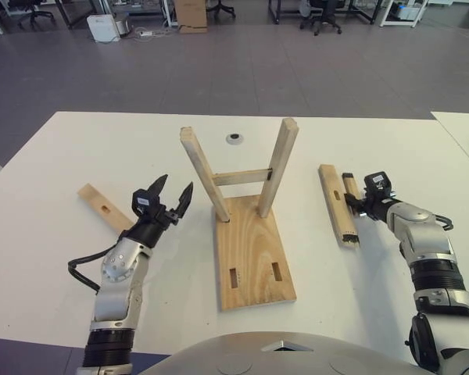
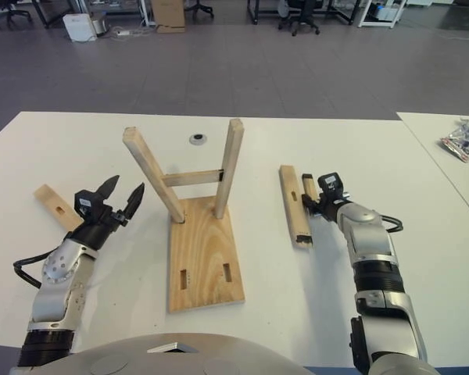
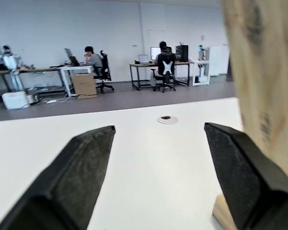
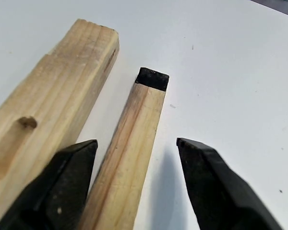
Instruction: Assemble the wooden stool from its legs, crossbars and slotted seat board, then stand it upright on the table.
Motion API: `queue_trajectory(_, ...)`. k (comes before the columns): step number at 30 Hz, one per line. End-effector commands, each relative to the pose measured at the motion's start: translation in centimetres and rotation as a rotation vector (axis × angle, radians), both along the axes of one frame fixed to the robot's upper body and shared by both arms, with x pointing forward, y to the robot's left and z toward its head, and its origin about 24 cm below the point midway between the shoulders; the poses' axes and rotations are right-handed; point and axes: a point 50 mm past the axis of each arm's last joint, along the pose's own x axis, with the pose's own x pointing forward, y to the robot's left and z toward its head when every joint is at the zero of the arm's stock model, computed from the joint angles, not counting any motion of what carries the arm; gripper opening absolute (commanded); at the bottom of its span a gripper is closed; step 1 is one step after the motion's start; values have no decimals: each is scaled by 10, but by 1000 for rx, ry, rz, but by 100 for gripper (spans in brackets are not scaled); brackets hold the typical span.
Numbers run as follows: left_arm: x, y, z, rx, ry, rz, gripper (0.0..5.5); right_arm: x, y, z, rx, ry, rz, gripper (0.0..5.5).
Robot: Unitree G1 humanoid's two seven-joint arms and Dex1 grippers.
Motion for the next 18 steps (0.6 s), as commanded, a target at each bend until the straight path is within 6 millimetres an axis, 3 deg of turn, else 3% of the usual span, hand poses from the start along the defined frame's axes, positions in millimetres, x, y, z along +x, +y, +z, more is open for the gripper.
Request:
queue_trajectory(1,2,1,-1,-200,41,115,342,-25,4,-30,11,144,-7,231)
queue_trajectory(6,-2,-1,-8,-358,194,239,342,-27,9,-30,1,136,4,134)
queue_trajectory(8,-2,5,-8,-396,226,265,342,-25,8,-30,10,127,-15,131)
queue_trajectory(11,-1,36,12,-540,86,349,342,-11,5,-13,12,13,-53,131)
queue_trajectory(13,1,53,40,-576,-51,355,342,13,7,22,32,-178,-66,131)
queue_trajectory(14,7,53,61,-553,-106,279,342,30,13,55,53,-335,-38,131)
queue_trajectory(16,14,42,100,-522,-200,126,342,47,29,112,87,-570,47,131)
queue_trajectory(18,21,19,145,-505,-302,-61,342,52,58,171,142,-793,205,131)
